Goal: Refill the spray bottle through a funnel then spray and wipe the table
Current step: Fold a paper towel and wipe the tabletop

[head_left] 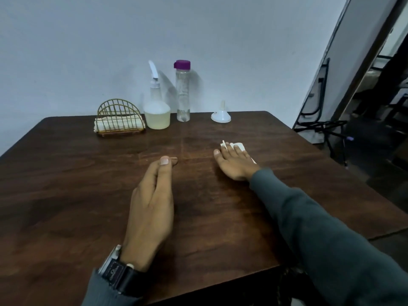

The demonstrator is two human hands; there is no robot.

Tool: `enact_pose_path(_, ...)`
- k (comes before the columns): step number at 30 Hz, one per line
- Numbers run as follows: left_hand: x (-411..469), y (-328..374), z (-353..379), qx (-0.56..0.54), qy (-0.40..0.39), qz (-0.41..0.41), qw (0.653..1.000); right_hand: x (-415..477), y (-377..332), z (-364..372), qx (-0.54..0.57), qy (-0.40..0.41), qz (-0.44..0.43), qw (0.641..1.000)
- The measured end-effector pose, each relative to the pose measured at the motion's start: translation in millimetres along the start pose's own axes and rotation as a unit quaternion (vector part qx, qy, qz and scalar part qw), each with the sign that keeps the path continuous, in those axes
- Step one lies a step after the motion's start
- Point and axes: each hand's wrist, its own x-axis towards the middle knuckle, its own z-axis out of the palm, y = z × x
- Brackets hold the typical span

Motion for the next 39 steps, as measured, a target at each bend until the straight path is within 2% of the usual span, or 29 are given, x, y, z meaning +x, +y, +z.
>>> enact_pose_path(7,6.3,-20.7,-27.4,0.020,0.022,-0.047,0.998,54.5,-24.7,-13.1,0.011,0.001,-0.004,1.000)
enact_pose_path(11,7.9,-18.5,-32.2,0.029,0.036,-0.045,0.998,38.2,-18.6,-20.7,0.113,0.046,-0.054,0.991)
enact_pose_path(14,5.3,-11.6,-27.9,0.028,0.031,-0.041,0.998,14.6,-20.6,-28.6,0.149,0.079,-0.084,0.982)
enact_pose_path(19,-6.3,1.9,-6.7,0.034,-0.001,-0.026,0.999,-32.1,-25.6,-36.1,0.239,0.119,-0.156,0.951)
enact_pose_path(21,-10.2,5.6,0.8,0.030,-0.010,-0.020,0.999,-54.5,-27.4,-37.8,0.294,0.136,-0.183,0.928)
enact_pose_path(26,-24.0,16.6,15.8,0.025,-0.023,0.005,0.999,-99.3,-21.8,-39.8,0.379,0.181,-0.207,0.884)
enact_pose_path(33,-33.3,19.9,29.8,-0.027,-0.040,0.021,0.999,-156.0,18.3,-47.8,0.400,0.169,-0.224,0.872)
enact_pose_path(39,-46.8,22.2,57.9,-0.069,-0.085,0.028,0.994,-200.3,69.6,-52.7,0.386,0.223,-0.181,0.877)
